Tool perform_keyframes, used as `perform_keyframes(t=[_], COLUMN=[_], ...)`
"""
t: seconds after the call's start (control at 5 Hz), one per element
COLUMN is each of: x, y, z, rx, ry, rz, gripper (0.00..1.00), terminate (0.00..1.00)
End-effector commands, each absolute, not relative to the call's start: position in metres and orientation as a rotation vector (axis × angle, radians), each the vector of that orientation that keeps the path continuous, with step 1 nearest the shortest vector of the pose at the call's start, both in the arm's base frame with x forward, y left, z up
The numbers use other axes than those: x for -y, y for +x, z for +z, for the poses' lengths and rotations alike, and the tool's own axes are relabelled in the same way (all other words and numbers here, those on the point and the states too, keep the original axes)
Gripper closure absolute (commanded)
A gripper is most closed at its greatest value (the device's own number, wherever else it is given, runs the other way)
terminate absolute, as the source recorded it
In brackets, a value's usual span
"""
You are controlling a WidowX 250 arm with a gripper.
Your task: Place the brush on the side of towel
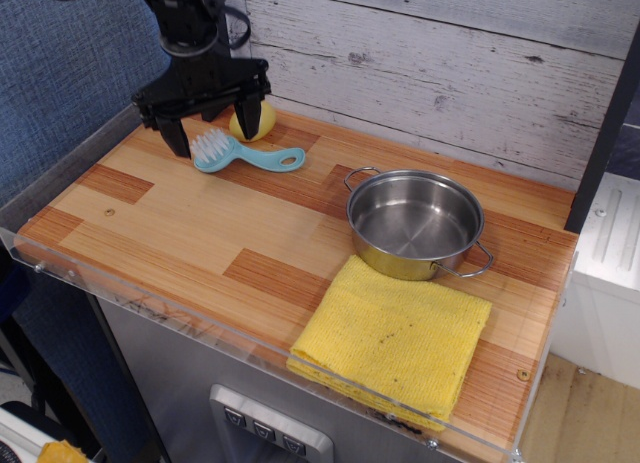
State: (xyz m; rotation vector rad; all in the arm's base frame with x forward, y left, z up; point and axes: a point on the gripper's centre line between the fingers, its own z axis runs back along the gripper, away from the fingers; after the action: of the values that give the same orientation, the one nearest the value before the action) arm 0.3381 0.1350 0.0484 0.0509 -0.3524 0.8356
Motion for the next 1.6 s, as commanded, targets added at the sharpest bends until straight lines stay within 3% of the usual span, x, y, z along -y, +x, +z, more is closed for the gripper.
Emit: perform_keyframes(t=[0.0, 0.6, 0.8, 1.4], x=[-0.149, -0.150, -0.149, -0.140], y=[0.343, 0.336, 0.336, 0.333], z=[0.041, 0.023, 0.027, 0.046], rx=[0.365, 0.335, 0.344, 0.379], ry=[0.074, 0.085, 0.105, 0.074], rz=[0.892, 0.891, 0.865, 0.823], gripper=[0.00, 0.00, 1.00, 1.00], terminate=[0.00, 0.00, 0.00, 0.00])
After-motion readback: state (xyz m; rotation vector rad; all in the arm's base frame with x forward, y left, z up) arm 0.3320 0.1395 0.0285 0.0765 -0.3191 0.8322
